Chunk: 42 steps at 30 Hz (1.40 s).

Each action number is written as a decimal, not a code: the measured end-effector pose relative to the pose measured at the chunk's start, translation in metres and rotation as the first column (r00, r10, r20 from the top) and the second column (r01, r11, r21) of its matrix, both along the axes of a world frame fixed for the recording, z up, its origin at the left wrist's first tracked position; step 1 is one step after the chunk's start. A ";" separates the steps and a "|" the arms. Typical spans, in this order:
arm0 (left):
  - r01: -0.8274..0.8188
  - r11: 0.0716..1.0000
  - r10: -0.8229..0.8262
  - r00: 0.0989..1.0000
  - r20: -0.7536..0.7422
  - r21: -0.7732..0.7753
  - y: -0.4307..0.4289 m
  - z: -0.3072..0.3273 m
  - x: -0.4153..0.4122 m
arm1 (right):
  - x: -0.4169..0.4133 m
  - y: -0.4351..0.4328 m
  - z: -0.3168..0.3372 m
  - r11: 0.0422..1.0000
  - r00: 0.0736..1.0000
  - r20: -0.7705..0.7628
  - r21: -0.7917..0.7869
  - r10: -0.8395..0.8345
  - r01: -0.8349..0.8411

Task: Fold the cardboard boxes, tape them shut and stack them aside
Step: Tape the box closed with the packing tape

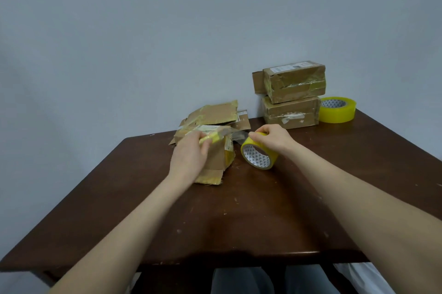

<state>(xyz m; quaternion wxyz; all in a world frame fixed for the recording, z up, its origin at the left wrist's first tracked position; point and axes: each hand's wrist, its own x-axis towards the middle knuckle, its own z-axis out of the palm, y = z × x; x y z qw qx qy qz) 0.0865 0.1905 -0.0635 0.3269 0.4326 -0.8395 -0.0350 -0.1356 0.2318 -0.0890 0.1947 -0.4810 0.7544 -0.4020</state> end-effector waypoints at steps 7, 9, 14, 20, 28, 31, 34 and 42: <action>-0.061 0.991 0.061 0.998 0.006 0.116 -0.040 0.014 -0.056 | 0.006 -0.018 0.012 0.998 0.999 -0.043 0.059 0.011 -0.009; -0.035 0.986 0.039 0.999 -0.025 0.161 -0.044 0.007 -0.061 | 0.007 -0.020 0.011 0.997 0.999 -0.048 0.078 0.017 -0.013; -0.025 0.994 0.029 0.999 -0.037 0.110 -0.040 -0.013 -0.049 | 0.010 -0.021 0.006 0.994 0.995 -0.093 0.104 0.030 -0.020; -0.009 0.997 0.015 0.997 -0.077 0.071 -0.034 -0.020 -0.043 | 0.016 -0.016 0.010 0.993 0.996 -0.071 0.111 0.049 -0.041; 0.032 0.999 -0.032 0.999 -0.016 0.026 -0.029 -0.012 -0.042 | 0.031 -0.013 0.003 0.990 0.987 -0.074 0.000 -0.140 0.140; 0.061 0.998 -0.061 0.998 -0.011 0.008 -0.024 -0.012 -0.039 | 0.036 -0.014 0.004 0.983 0.981 -0.064 0.011 -0.182 0.183; 0.082 0.996 -0.081 0.996 0.040 -0.018 -0.021 -0.013 -0.037 | 0.038 -0.015 0.005 0.978 0.976 -0.071 0.012 -0.208 0.209; 0.068 0.997 -0.061 0.985 0.159 -0.036 -0.023 -0.015 -0.042 | 0.042 -0.015 0.006 0.974 0.972 -0.067 0.014 -0.226 0.227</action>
